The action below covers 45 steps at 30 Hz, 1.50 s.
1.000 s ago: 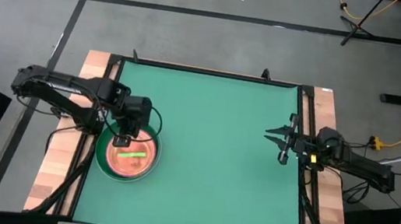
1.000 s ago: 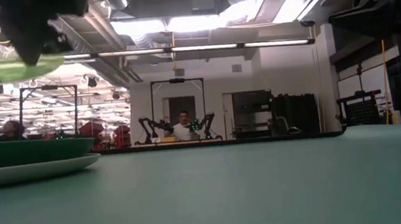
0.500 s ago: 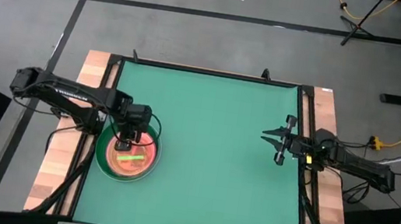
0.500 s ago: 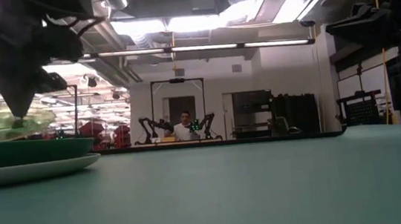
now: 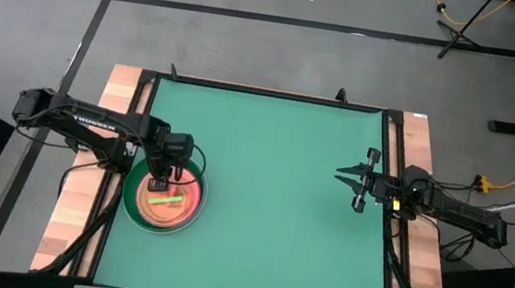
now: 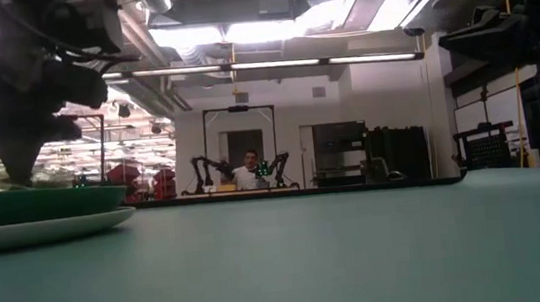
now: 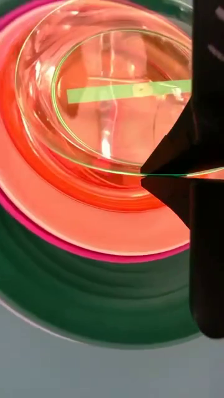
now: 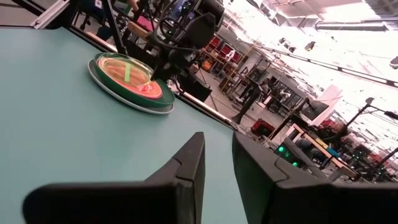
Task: Stack plastic plates
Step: Stack the light green plate on top of the light pink plate, then return to Home Position
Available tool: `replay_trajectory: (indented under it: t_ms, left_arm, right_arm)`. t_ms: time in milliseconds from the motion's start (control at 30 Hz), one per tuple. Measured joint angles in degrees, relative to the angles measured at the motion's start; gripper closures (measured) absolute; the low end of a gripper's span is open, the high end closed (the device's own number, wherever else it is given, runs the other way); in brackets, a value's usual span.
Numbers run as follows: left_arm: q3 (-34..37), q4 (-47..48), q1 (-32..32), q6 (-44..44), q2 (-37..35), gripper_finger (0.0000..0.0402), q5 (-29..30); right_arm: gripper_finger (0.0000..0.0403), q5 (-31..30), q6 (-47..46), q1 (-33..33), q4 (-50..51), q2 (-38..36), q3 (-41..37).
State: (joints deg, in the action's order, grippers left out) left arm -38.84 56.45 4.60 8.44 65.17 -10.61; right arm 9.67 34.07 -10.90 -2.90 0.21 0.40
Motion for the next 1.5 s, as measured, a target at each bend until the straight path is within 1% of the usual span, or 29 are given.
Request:
replay_trajectory:
  t_ms: [67, 200, 333, 467, 600, 767, 1067, 1300, 1500]
  left_arm:
    - [0.38, -0.01, 0.00, 0.03, 0.00, 0.0402, 0.24]
    - [0.58, -0.06, 0.00, 0.63, 0.00, 0.0402, 2.94]
    - [0.58, -0.04, 0.00, 1.55, 0.00, 0.0401, 2.99]
    - [0.58, -0.07, 0.00, 1.97, 0.00, 0.0383, 3.06]
    - [0.58, -0.07, 0.00, 4.70, 0.00, 0.0357, 3.15]
    - [0.58, -0.07, 0.00, 5.06, 0.00, 0.0333, 3.13]
    - [0.30, -0.09, 0.00, 6.12, 0.00, 0.0326, 2.95]
    - [-3.15, 0.01, 0.00, 6.22, 0.00, 0.0326, 2.93]
    - [-8.38, 1.43, 0.00, 6.04, 0.00, 0.0326, 2.87]
  right_arm:
    - [0.0327, 0.00, 0.00, 0.00, 0.00, 0.00, 0.00]
    - [0.0327, 0.00, 0.01, 0.00, 0.02, 0.00, 0.00]
    - [0.0327, 0.00, 0.01, 0.00, 0.04, 0.00, 0.00]
    - [0.0327, 0.00, 0.01, 0.00, 0.07, 0.00, 0.00]
    - [0.0327, 0.00, 0.02, 0.00, 0.07, 0.00, 0.00]
    - [0.0327, 0.01, 0.03, 0.01, 0.08, 0.00, 0.00]
    - [0.0327, 0.01, 0.03, 0.01, 0.09, 0.00, 0.00]
    - [0.0327, 0.01, 0.06, 0.01, 0.09, 0.00, 0.00]
    - [0.0327, 0.00, 0.06, 0.02, 0.20, 0.00, 0.00]
